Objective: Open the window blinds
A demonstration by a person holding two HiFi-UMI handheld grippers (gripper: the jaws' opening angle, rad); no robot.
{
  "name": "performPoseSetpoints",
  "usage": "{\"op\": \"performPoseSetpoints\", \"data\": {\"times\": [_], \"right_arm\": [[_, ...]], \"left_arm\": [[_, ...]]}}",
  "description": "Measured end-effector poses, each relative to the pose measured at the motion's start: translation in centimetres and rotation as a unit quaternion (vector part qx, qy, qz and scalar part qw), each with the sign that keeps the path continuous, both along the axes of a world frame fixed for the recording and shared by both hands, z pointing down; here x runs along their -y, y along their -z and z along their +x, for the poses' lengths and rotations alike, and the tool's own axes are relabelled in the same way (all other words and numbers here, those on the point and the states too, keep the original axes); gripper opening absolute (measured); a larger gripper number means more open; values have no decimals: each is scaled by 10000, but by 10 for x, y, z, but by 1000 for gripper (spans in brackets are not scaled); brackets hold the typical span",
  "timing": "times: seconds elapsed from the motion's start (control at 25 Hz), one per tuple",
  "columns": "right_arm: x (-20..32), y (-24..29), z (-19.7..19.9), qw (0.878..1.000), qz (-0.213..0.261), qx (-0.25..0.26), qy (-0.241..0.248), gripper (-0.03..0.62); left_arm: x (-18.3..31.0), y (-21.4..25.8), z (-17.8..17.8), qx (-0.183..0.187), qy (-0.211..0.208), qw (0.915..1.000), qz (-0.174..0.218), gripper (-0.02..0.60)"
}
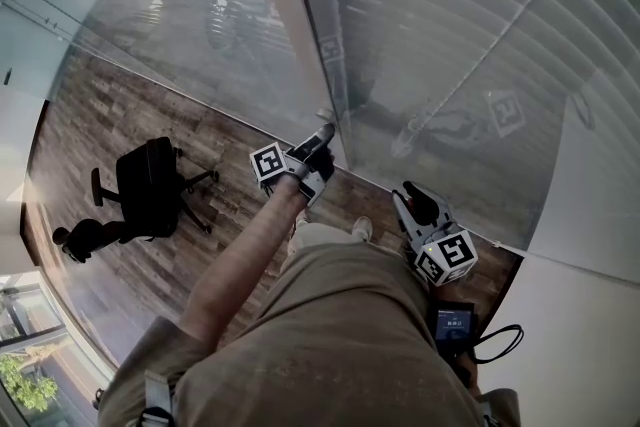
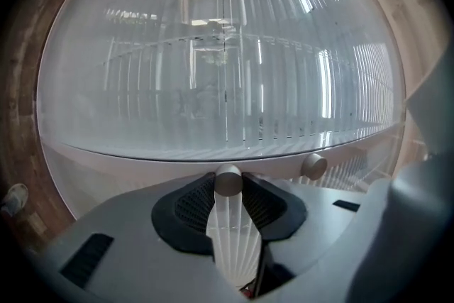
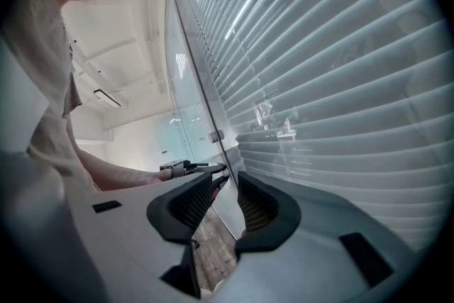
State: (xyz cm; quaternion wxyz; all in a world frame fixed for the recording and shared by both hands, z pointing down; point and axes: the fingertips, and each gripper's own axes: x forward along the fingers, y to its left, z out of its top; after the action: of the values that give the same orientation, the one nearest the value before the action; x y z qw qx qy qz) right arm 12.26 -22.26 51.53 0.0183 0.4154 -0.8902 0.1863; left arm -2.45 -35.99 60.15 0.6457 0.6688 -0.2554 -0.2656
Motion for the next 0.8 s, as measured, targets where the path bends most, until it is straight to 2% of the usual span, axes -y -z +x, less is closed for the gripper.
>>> {"op": "performPoseSetpoints", "data": {"times": [0.2,0.32,0.68,0.72,0.8], "right_arm": [[-2,-1,1,10000,-8,8,-27,119],[-3,-7,2,10000,-18,33,-49,120],[-1,-3,0,10000,-42,-22,-54,120],[-1,-3,0,10000,-47,-21,-51,120],[-1,-4,-2,10000,-56,-22,-39,120]], "left_arm": [[0,-2,0,-508,20,9985,-221,132],[0,-9,-1,-872,49,9955,-365,132],[2,-9,-2,-1597,151,9844,-725,132],[2,-9,-2,-1579,154,9850,-684,132],[2,-6,-3,-1227,155,9913,-461,132]]}}
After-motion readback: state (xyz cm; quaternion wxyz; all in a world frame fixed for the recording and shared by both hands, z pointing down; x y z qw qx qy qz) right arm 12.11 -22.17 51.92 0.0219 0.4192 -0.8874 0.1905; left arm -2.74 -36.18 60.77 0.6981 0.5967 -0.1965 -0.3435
